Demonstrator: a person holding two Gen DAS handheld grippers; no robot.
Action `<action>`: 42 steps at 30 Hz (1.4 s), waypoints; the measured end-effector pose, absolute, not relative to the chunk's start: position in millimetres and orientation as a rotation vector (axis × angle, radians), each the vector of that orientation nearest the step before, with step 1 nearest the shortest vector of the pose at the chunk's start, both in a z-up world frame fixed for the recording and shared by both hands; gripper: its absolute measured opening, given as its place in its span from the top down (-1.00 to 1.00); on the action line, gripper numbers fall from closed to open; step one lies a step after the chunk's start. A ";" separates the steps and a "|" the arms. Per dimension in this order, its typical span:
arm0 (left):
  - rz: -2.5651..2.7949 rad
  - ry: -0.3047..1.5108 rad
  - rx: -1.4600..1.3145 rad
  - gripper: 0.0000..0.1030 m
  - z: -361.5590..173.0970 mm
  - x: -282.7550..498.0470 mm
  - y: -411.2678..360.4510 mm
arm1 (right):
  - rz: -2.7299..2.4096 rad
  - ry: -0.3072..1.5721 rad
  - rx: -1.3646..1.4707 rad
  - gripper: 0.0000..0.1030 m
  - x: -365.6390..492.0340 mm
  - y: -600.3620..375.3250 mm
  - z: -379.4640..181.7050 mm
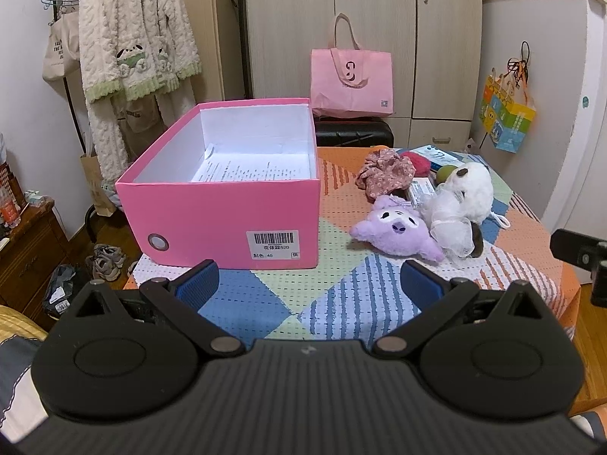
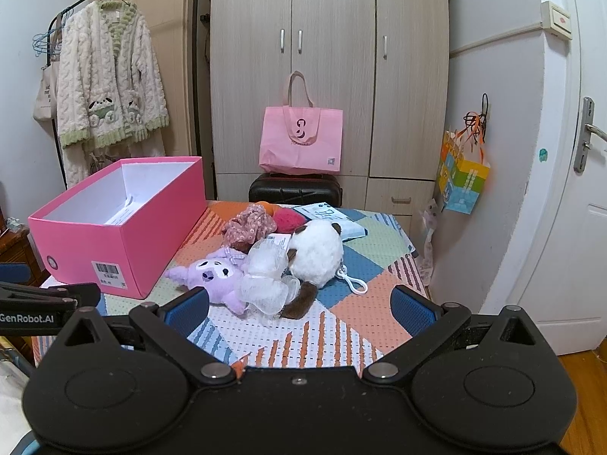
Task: Organize soft objects
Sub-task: 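Move the left tool toward the purple plush bunny on the table, then close the left gripper on the purple plush bunny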
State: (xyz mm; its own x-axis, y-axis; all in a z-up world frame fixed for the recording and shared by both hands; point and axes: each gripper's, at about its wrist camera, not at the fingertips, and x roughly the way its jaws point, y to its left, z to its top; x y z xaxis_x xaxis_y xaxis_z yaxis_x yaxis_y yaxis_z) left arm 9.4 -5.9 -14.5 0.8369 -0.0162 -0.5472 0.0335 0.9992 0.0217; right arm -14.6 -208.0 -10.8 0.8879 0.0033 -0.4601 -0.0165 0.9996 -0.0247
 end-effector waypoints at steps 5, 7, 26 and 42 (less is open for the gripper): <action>-0.030 0.579 0.033 -1.00 -14.8 8.7 -6.2 | 0.010 0.481 -0.027 -1.00 -14.1 -208.3 -11.8; -0.031 0.580 0.034 -1.00 -14.8 8.9 -6.2 | 0.008 0.483 -0.027 -1.00 -13.7 -208.0 -13.0; -0.134 0.495 0.053 -0.98 -5.4 9.3 -13.9 | 0.037 0.493 -0.039 -1.00 -7.6 -212.6 -14.4; -0.311 0.446 0.120 -0.94 -15.1 46.1 -41.2 | 0.382 0.413 -0.056 -0.83 35.7 -223.2 -52.2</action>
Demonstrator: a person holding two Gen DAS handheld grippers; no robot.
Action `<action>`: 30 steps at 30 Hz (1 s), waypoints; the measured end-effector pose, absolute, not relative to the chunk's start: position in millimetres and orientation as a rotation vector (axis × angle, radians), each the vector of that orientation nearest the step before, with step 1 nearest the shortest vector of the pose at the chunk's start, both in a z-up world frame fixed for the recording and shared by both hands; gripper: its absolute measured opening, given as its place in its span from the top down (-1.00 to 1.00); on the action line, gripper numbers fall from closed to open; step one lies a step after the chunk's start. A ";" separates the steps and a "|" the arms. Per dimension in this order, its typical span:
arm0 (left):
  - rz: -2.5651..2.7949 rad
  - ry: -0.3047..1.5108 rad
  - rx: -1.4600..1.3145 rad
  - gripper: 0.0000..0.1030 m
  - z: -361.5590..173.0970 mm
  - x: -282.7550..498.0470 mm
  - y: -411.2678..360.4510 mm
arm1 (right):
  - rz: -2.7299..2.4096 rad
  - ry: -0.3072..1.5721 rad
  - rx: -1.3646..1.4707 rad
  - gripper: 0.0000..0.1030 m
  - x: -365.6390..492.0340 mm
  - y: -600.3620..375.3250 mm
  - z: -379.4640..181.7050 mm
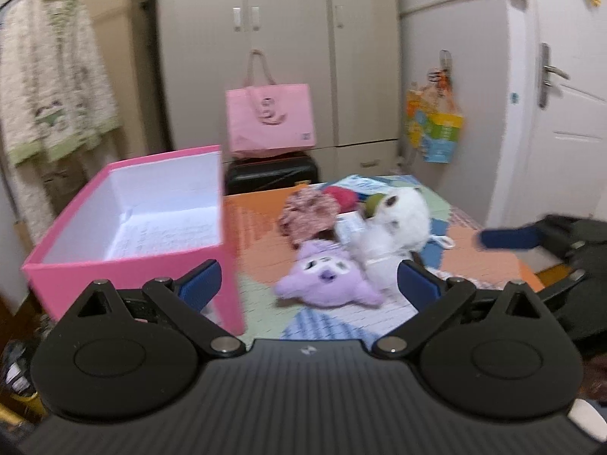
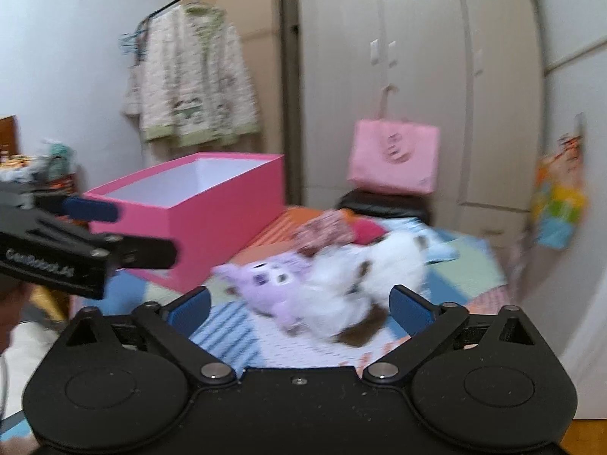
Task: Organize soft objects
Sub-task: 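Close the left gripper on the purple plush bunny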
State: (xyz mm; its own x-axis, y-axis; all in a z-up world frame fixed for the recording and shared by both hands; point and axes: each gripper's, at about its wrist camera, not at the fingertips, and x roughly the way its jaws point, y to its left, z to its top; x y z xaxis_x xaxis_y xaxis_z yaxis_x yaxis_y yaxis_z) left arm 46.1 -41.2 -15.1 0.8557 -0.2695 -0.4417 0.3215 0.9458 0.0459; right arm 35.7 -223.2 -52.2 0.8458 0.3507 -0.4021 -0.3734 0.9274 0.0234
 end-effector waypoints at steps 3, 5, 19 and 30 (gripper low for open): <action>-0.376 0.466 0.144 -0.93 -14.5 58.8 -52.5 | 0.473 0.442 -0.064 -0.59 46.2 -213.7 -61.9; -0.420 0.498 0.162 -0.83 -15.4 72.2 -60.4 | 0.540 0.466 -0.063 -0.41 53.7 -206.9 -68.3; -0.428 0.761 0.201 -0.55 -54.2 170.2 -80.6 | 0.563 0.485 -0.174 -0.17 104.5 -187.6 -98.8; -0.414 0.875 0.077 -0.63 -80.3 186.9 -74.3 | 0.565 0.543 -0.181 -0.28 125.1 -185.5 -109.0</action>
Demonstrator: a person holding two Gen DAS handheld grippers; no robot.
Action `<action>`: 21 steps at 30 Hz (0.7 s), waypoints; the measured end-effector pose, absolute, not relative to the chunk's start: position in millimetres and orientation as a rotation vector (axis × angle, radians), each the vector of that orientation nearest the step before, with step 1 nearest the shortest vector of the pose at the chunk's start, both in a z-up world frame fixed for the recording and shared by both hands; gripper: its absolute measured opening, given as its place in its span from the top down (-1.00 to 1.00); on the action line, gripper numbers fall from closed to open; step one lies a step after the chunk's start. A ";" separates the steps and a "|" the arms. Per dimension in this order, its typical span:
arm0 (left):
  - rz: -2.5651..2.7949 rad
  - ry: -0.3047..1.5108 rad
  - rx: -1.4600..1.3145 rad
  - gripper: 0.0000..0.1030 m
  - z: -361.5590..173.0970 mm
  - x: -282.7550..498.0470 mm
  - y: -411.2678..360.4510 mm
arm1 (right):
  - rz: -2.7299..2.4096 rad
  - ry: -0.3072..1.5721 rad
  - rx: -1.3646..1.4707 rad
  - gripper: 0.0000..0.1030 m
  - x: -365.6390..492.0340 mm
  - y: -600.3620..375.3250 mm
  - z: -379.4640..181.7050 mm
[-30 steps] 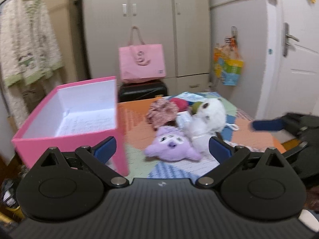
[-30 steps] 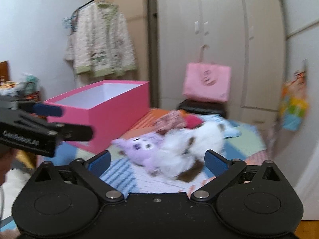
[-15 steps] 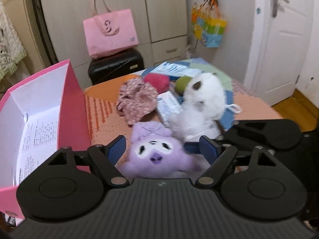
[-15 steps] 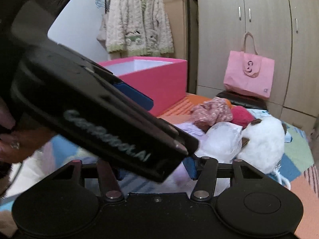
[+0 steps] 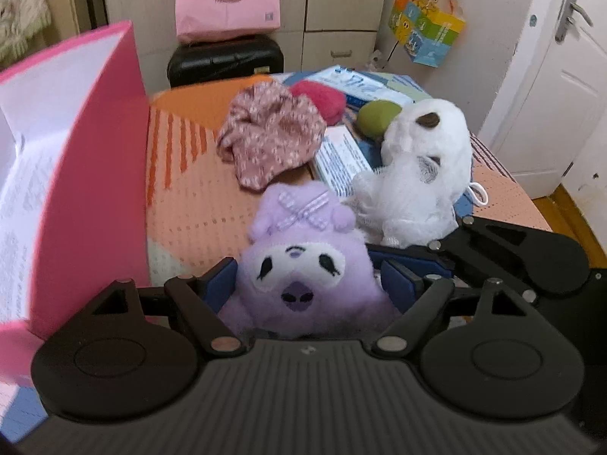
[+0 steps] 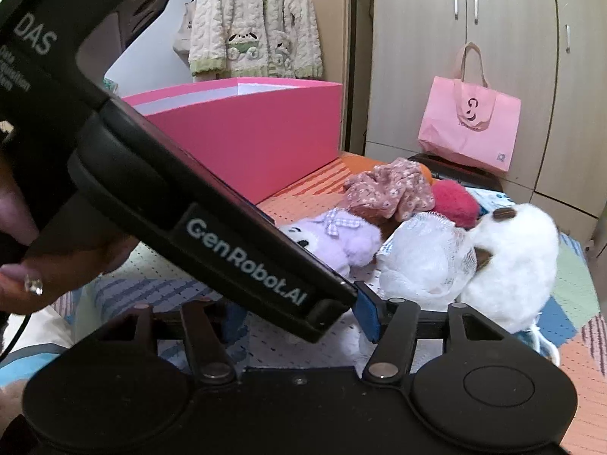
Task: Organize soft objects
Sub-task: 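Close the left gripper on the purple plush bunny, then lift the purple bunny with the left gripper and carry it over the pink box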
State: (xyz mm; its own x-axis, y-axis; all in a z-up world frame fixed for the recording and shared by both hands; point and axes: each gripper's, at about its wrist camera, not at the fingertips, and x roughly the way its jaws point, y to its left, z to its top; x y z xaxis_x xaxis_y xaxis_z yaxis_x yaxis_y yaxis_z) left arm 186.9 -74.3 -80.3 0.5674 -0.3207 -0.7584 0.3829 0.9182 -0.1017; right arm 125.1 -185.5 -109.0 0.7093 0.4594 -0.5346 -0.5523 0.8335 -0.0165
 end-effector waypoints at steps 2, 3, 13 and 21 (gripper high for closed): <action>-0.412 0.887 0.068 -0.64 -84.1 188.4 -74.1 | 0.567 0.544 -0.167 -0.32 127.2 -185.2 -109.8; -0.409 0.888 0.061 -0.64 -85.2 189.1 -74.2 | 0.571 0.546 -0.158 -0.35 128.9 -185.0 -110.0; -0.436 0.863 0.029 -0.51 -83.4 183.5 -71.1 | 0.551 0.502 -0.127 -0.25 129.5 -185.5 -112.2; -0.422 0.840 0.063 -0.41 -85.9 173.6 -73.3 | 0.545 0.492 -0.095 -0.16 123.3 -187.3 -120.2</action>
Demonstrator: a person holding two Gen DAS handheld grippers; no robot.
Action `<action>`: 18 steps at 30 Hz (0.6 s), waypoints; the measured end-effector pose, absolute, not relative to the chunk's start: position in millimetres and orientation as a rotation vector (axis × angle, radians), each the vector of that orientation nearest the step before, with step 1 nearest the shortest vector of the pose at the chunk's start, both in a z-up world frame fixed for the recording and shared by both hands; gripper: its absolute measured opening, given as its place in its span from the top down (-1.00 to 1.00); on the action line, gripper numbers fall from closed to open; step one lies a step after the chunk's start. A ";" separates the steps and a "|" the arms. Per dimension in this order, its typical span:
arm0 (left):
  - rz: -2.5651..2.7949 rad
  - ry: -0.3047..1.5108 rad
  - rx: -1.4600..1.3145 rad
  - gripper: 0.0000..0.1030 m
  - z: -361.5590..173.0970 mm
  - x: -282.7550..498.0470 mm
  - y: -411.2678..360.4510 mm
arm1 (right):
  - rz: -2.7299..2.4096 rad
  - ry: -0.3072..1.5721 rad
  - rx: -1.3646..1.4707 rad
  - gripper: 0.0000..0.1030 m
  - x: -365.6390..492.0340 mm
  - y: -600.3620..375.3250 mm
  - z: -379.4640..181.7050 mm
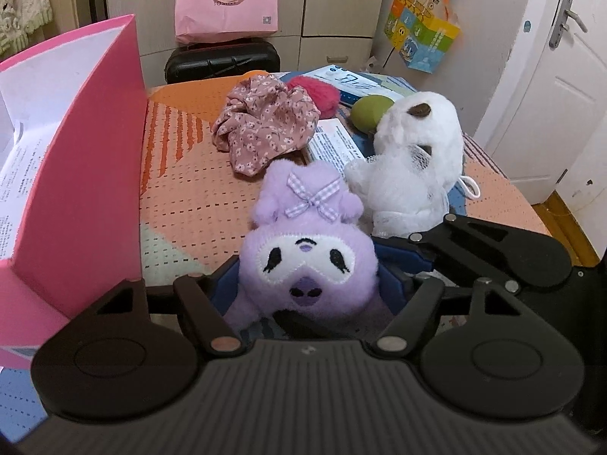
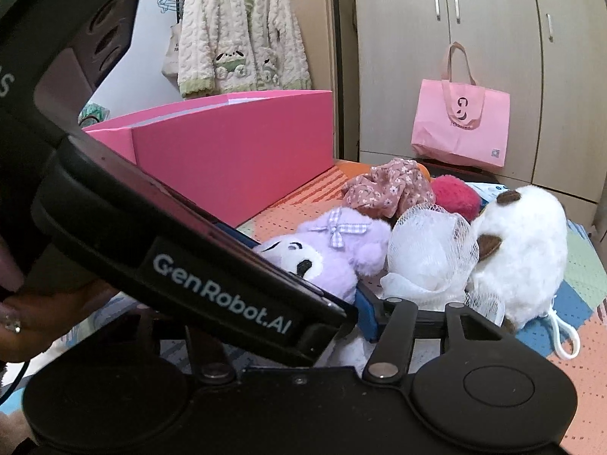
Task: Organize soft objects
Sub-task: 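Lift the purple bunny with the left gripper and carry it over the pink box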
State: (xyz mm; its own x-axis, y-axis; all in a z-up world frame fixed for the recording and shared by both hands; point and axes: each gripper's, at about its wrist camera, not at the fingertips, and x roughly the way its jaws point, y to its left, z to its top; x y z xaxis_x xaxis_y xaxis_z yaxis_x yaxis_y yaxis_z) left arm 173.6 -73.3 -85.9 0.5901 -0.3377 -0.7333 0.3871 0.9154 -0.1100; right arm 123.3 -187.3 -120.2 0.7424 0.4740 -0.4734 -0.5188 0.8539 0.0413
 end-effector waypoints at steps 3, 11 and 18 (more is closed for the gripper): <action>-0.422 0.836 0.077 -0.40 -83.6 168.7 -74.1 | 0.540 0.481 -0.088 -0.13 119.8 -188.3 -120.8; -0.431 0.841 0.095 -0.40 -69.6 152.1 -75.0 | 0.543 0.489 -0.059 -0.13 105.8 -192.8 -109.7; -0.407 0.848 0.048 -0.40 -60.1 124.1 -59.1 | 0.573 0.540 -0.033 -0.13 92.0 -186.0 -95.7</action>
State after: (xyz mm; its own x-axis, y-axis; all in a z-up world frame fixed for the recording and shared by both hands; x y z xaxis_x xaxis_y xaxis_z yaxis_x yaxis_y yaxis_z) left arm 124.1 -59.1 -60.1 0.5891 -0.3307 -0.7373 0.3686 0.9219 -0.1191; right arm 92.0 -186.0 -95.7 0.7058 0.5067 -0.4951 -0.5235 0.8439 0.1174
